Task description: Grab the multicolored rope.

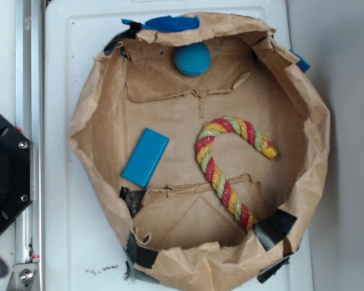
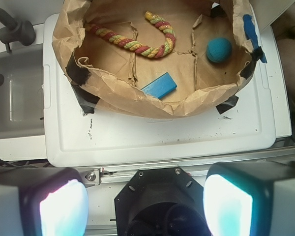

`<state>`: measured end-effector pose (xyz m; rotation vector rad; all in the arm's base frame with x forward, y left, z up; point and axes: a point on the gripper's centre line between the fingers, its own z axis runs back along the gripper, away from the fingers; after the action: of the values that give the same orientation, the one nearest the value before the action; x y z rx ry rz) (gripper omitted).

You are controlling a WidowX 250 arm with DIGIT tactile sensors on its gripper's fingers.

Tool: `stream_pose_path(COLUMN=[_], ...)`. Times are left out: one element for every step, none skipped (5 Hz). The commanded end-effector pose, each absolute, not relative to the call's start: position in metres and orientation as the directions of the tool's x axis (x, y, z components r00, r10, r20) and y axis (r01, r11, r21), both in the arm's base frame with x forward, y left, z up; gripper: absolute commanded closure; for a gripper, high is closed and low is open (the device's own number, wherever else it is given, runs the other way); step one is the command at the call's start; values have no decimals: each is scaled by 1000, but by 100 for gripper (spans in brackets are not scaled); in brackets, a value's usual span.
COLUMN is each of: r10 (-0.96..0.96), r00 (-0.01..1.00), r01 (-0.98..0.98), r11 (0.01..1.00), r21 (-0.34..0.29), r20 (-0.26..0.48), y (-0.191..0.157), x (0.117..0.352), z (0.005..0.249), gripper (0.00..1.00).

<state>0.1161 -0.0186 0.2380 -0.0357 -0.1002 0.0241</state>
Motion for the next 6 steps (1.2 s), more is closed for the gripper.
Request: stream_pose_path(r10=[26, 96, 168, 236, 411, 384], r00=[995, 989, 979, 964, 904, 918], r01=[-22, -91, -164, -230, -393, -366], r11=[999, 995, 986, 971, 908, 917], r21=[-37, -46, -39, -60, -148, -159], r20=[100, 113, 112, 120, 122, 103], y=[-19, -21, -22, -22, -29, -29], x=[116, 145, 164, 176, 201, 224], z=[238, 239, 230, 225, 219, 211], gripper=[0, 0, 0, 0, 0, 0])
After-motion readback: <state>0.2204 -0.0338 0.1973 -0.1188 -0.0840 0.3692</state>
